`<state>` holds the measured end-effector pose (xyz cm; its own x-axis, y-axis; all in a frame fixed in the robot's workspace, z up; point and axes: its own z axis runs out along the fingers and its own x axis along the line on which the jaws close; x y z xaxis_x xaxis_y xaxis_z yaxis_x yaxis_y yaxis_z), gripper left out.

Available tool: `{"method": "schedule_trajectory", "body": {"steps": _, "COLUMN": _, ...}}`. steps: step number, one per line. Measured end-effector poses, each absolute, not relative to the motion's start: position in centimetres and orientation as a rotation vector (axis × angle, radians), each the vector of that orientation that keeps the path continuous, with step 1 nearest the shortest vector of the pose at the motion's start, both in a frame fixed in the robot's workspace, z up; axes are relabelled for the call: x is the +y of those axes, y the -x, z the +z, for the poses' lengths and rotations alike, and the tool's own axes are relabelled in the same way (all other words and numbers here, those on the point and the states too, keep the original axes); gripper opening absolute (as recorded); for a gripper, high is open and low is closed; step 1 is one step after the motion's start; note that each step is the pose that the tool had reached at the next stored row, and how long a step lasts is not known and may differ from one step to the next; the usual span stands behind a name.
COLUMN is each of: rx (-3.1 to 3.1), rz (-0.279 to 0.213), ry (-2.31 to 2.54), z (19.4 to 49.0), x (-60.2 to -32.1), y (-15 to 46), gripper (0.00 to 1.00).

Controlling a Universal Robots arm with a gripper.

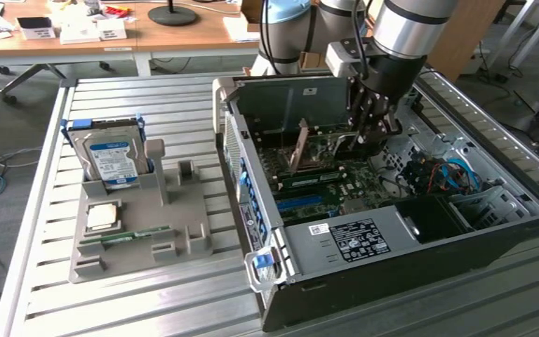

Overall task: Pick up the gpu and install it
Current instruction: 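Insert the gpu into the slot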

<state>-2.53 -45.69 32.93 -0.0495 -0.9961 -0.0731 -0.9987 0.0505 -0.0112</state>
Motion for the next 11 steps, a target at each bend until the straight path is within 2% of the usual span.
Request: {"method": "schedule_trajectory", "body": {"steps": 11, "rx": 2.232, "rz": 0.065, "ry": 2.123, "z": 32.16, "x": -45.69, "y": 2.67, "gripper": 0.27}}
